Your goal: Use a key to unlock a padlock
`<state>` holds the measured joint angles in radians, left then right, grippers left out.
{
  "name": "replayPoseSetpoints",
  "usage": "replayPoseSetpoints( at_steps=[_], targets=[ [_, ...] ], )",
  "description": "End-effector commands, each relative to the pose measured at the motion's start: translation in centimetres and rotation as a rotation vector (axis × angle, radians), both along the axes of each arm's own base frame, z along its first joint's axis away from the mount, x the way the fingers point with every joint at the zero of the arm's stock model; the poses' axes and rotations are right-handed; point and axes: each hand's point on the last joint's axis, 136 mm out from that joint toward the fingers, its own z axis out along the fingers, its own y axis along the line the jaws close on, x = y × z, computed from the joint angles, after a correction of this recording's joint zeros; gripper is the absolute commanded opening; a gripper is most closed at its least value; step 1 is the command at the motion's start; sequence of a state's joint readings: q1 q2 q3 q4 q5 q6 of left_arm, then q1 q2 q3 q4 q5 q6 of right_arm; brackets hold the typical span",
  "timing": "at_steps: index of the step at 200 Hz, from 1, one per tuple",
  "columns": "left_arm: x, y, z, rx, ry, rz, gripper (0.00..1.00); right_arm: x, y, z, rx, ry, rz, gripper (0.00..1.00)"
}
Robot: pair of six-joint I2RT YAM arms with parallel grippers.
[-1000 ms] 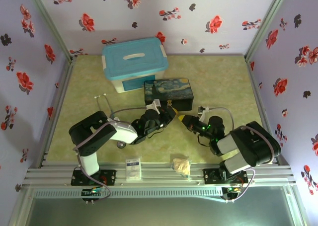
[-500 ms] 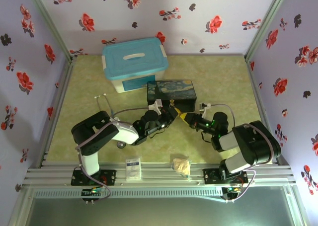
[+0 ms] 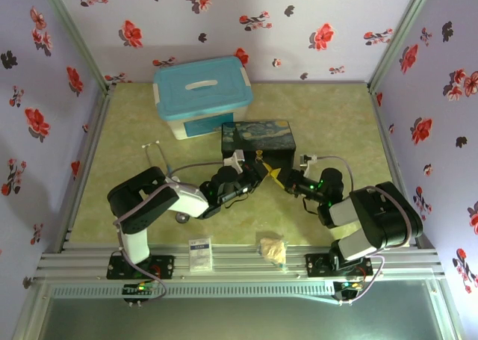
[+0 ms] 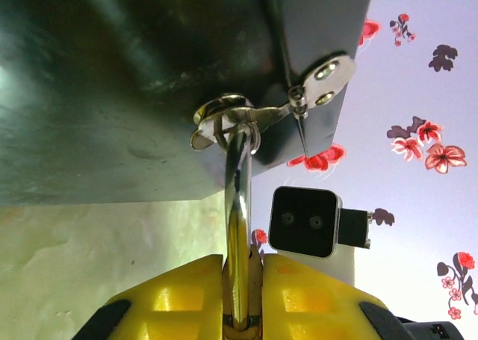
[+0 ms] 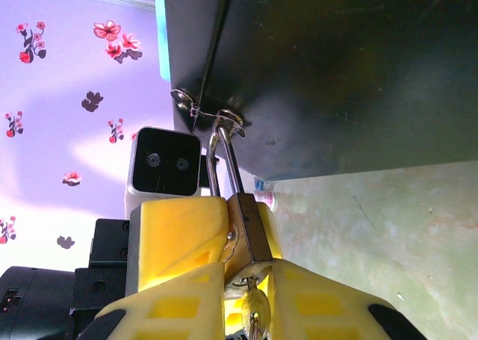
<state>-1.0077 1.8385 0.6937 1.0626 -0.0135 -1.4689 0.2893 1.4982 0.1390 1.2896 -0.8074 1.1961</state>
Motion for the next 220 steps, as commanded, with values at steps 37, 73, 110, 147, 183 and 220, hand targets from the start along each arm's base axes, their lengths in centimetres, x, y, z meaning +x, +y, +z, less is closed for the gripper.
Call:
replayPoseSetpoints(
  at_steps=[37, 73, 110, 147, 183, 220],
  targets=[
    [0.0, 0.2, -0.9, 0.045, -0.004, -0.019, 0.0, -1.3, -0.2, 1.2, 0.012, -0.099, 0.021, 0.15],
    [0.1, 0.4, -0.9, 0.045, 0.0, -0.016, 0.0, -1.6, -0.2, 1.0, 0.004, -0.097, 0.028, 0.02],
    [0.2, 0.5, -1.1, 0.042, 0.006, -0.014, 0.0, -1.3, -0.3, 1.2, 0.003, -0.105, 0.014, 0.0],
    [-0.6, -0.5, -0.6, 0.037, 0.003, -0.042, 0.0, 0.3, -0.5, 1.5, 0.022, -0.081, -0.073, 0.0],
    [-1.0, -0.6, -1.0, 0.031, 0.015, -0.044, 0.0, 0.3, 0.1, 0.8, 0.003, -0.028, -0.097, 0.17],
    [-0.5, 1.2, -3.2, 0.086, 0.032, 0.03, 0.0, -0.9, -3.2, -8.4, -0.462, 0.224, -0.162, 0.21]
  ],
)
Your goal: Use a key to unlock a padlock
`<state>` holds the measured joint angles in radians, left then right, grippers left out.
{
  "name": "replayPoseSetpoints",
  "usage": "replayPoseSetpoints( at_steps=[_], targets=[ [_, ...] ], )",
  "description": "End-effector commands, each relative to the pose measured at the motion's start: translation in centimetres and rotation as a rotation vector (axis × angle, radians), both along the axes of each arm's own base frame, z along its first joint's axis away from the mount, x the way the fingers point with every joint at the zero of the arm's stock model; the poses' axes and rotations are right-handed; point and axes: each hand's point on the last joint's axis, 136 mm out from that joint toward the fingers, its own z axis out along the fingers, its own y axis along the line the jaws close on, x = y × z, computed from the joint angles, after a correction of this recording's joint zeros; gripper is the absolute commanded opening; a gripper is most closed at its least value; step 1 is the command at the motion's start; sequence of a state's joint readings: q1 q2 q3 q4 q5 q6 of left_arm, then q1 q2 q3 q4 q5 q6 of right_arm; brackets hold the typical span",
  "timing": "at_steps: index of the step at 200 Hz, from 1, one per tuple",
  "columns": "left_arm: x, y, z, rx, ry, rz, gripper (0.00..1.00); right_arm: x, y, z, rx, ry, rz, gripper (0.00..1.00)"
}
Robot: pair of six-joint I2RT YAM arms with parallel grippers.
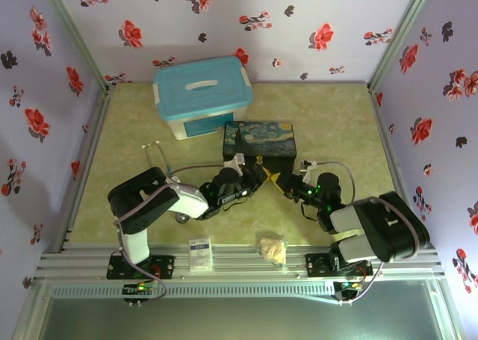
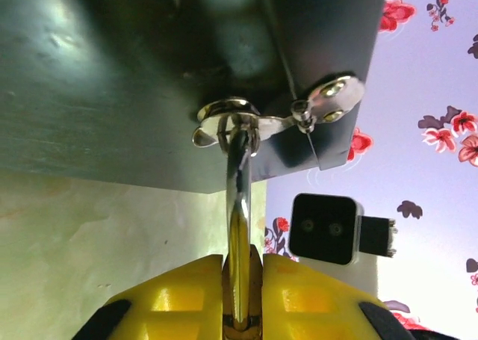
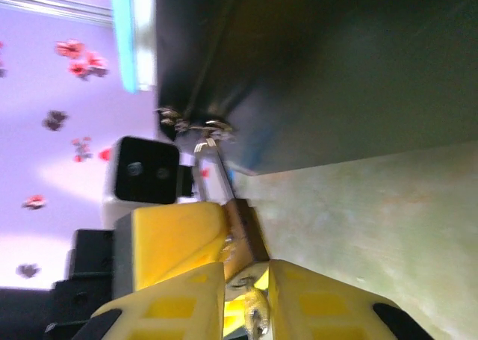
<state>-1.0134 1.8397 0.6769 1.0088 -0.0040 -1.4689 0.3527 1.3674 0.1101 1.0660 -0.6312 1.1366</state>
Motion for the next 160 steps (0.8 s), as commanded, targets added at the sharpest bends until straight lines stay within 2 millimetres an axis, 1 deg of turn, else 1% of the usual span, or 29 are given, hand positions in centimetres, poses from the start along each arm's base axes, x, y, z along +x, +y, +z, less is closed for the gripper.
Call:
replayPoseSetpoints(
  at_steps=[1, 5, 17, 45, 58, 86, 101, 115, 129, 144, 160],
  targets=[
    [0.2, 0.8, -1.3, 0.029, -0.008, 0.043, 0.0, -0.8, -2.9, -6.6, -0.372, 0.196, -0.06, 0.21],
    [0.3, 0.9, -1.5, 0.034, -0.007, 0.044, 0.0, -1.3, -3.0, -7.0, -0.43, 0.195, -0.04, 0.22],
    [0.2, 1.0, -2.0, 0.053, -0.002, 0.042, 0.0, -2.1, -3.0, -6.9, -0.528, 0.154, 0.0, 0.23],
    [0.1, 1.0, -2.5, 0.101, -0.009, 0.032, 0.0, -2.8, -2.9, -5.7, -0.551, 0.065, 0.027, 0.24],
    [0.0, 1.1, -2.9, 0.131, -0.004, 0.026, 0.0, -3.1, -2.5, -5.1, -0.569, 0.005, 0.063, 0.27],
    [-0.2, 1.3, -2.9, 0.155, -0.005, 0.011, 0.0, -3.8, -2.0, -4.8, -0.72, -0.115, 0.117, 0.31],
    [-0.3, 1.3, -2.7, 0.159, -0.003, 0.002, 0.0, -3.8, -1.4, -4.6, -0.78, -0.162, 0.136, 0.33],
    [-0.4, 1.2, -2.5, 0.16, -0.005, -0.008, 0.0, -3.8, -0.7, -4.7, -0.831, -0.194, 0.163, 0.33],
    [-0.6, 1.1, -2.2, 0.16, -0.006, -0.019, 0.0, -3.7, 0.2, -4.4, -0.845, -0.245, 0.181, 0.35],
    [-0.7, 1.0, -1.8, 0.158, -0.011, -0.031, 0.0, -3.3, 0.7, -4.3, -0.862, -0.284, 0.181, 0.36],
    [-0.9, 1.0, -1.6, 0.161, -0.012, -0.04, 0.0, -2.8, 0.6, -4.5, -0.911, -0.311, 0.175, 0.36]
  ],
)
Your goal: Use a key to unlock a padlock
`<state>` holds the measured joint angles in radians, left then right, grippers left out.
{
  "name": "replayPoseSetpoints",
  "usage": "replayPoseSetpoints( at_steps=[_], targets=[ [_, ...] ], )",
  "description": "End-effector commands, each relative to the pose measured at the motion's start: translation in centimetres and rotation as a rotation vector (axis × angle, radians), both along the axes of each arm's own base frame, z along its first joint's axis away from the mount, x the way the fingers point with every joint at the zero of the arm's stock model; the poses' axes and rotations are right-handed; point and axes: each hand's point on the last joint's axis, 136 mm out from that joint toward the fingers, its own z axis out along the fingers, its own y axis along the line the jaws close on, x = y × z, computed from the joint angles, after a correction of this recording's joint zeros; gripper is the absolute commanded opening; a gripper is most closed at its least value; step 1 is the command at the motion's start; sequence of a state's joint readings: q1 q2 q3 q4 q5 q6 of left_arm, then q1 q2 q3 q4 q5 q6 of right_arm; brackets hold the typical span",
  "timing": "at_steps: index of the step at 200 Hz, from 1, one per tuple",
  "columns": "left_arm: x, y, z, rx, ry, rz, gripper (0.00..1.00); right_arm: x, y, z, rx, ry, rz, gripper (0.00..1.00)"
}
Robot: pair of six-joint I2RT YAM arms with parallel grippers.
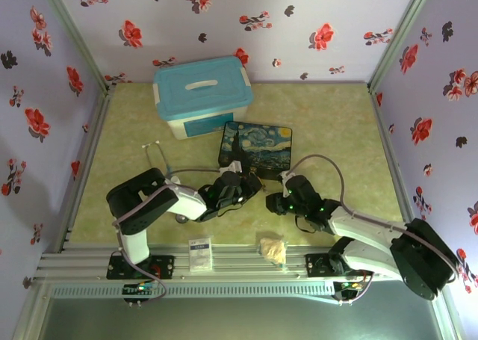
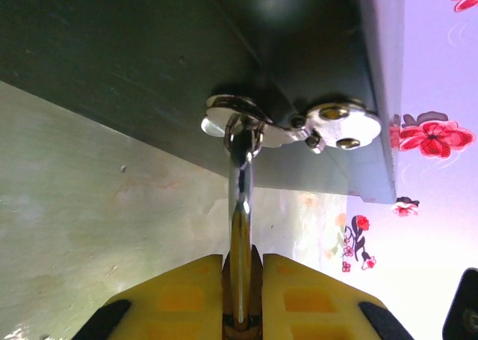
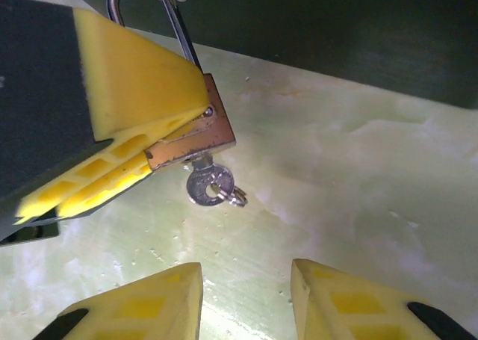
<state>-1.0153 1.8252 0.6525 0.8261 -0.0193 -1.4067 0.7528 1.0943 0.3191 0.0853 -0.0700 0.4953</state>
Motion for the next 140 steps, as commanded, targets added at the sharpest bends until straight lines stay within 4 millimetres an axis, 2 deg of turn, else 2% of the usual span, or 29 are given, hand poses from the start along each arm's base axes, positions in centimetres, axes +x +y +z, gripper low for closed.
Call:
replayPoseSetpoints(
  at_steps=[1, 72, 109, 131, 140],
  targets=[
    [0.1, -0.9, 2.9, -0.037, -0.056, -0.037, 0.0, 1.8, -0.1, 0.7, -0.088, -0.118, 0.0, 0.36],
    [-0.2, -1.3, 3.2, -0.064, -0.049, -0.057, 0.0, 2.4, 2.9, 1.1, -0.2, -0.196, 0.116, 0.37],
    [-0.4, -1.4, 3.5, -0.087, -0.046, -0.061, 0.0, 3.1, 2.9, 0.6, -0.246, -0.212, 0.114, 0.29],
    [-0.5, -1.4, 3.6, -0.1, -0.041, -0.065, 0.0, 3.3, 3.3, 0.6, -0.241, -0.22, 0.124, 0.17],
    [-0.5, -1.5, 3.5, -0.106, -0.037, -0.067, 0.0, 3.3, 3.4, 0.7, -0.234, -0.224, 0.128, 0.16]
  ],
)
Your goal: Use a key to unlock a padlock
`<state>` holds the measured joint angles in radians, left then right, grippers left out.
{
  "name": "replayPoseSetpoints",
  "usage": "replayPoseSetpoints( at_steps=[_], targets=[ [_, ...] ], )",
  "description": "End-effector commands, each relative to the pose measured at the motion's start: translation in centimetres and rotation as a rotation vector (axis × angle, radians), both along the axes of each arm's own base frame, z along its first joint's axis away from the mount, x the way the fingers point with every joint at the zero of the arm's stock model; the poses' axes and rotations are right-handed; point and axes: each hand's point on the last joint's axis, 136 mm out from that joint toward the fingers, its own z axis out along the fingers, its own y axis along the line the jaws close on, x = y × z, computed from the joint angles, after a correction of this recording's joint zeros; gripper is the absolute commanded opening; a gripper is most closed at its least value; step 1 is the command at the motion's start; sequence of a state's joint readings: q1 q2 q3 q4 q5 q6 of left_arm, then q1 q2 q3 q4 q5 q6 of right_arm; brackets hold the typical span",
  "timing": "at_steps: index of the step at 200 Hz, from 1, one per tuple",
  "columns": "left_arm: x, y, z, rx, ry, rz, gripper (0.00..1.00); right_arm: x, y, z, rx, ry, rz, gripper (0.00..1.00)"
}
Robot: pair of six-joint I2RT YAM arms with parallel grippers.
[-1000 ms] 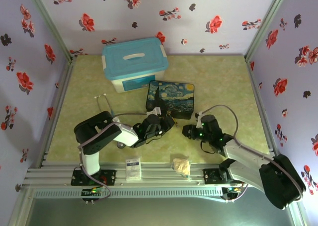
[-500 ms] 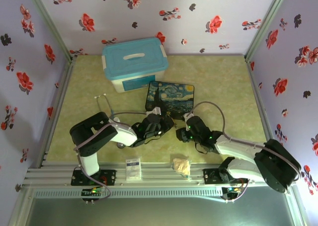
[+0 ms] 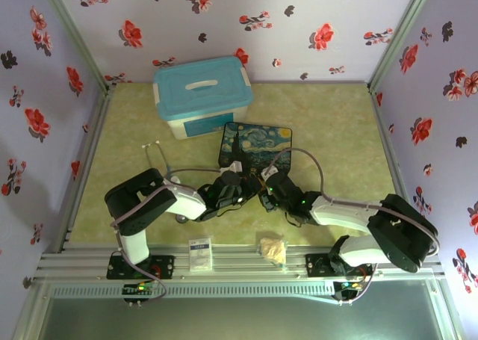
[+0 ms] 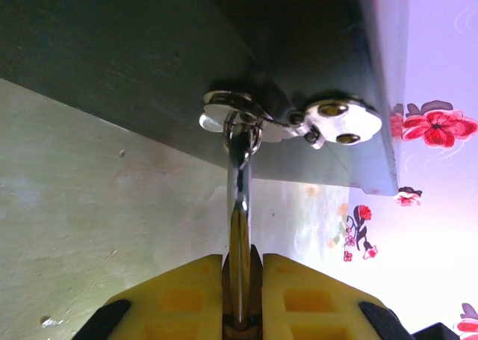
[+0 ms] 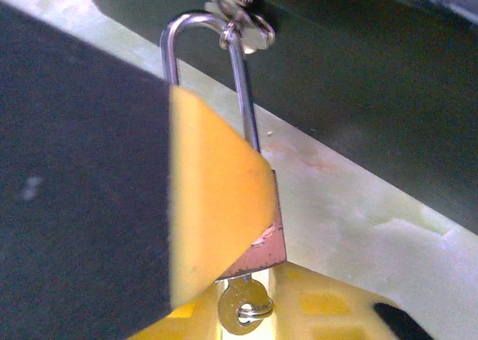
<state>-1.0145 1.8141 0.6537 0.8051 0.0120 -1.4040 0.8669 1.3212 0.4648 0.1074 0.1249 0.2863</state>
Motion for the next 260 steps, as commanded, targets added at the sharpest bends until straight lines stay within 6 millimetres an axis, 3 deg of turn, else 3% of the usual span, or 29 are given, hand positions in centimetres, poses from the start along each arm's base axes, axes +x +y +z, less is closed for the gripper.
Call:
replayPoseSetpoints(
  at_steps=[1, 36, 72, 109, 140, 160, 198, 260],
  targets=[
    [0.0, -1.4, 3.4, -0.11, -0.048, -0.036, 0.0, 1.0, 0.9, 1.2, 0.013, -0.06, 0.007, 0.15],
    [-0.1, -1.2, 3.2, -0.116, -0.041, -0.038, 0.0, 0.8, 1.4, 1.6, 0.102, -0.045, 0.004, 0.04],
    [0.3, -0.6, 3.5, -0.124, -0.046, -0.043, 0.0, 1.1, 1.6, 2.7, 0.472, 0.157, -0.023, 0.03],
    [-0.1, -0.4, 2.7, -0.104, -0.031, -0.059, 0.0, 0.6, 2.1, 2.5, 0.543, 0.229, 0.011, 0.02],
    [-0.3, 0.1, 1.5, -0.028, -0.028, -0.077, 0.0, 0.7, 1.1, 1.3, 0.477, 0.243, -0.036, 0.13],
    [-0.3, 1.1, 0.3, 0.085, -0.035, -0.093, 0.02, 0.9, -0.8, 0.6, 0.393, 0.227, -0.119, 0.19],
    [0.0, 2.5, -2.0, 0.25, -0.023, -0.128, 0.04, 0.8, -3.0, 0.1, 0.294, 0.204, -0.186, 0.42],
    [0.2, 3.7, -3.5, 0.407, -0.037, -0.178, 0.08, 1.7, -4.8, 0.4, 0.272, 0.148, -0.282, 0.47]
  ],
)
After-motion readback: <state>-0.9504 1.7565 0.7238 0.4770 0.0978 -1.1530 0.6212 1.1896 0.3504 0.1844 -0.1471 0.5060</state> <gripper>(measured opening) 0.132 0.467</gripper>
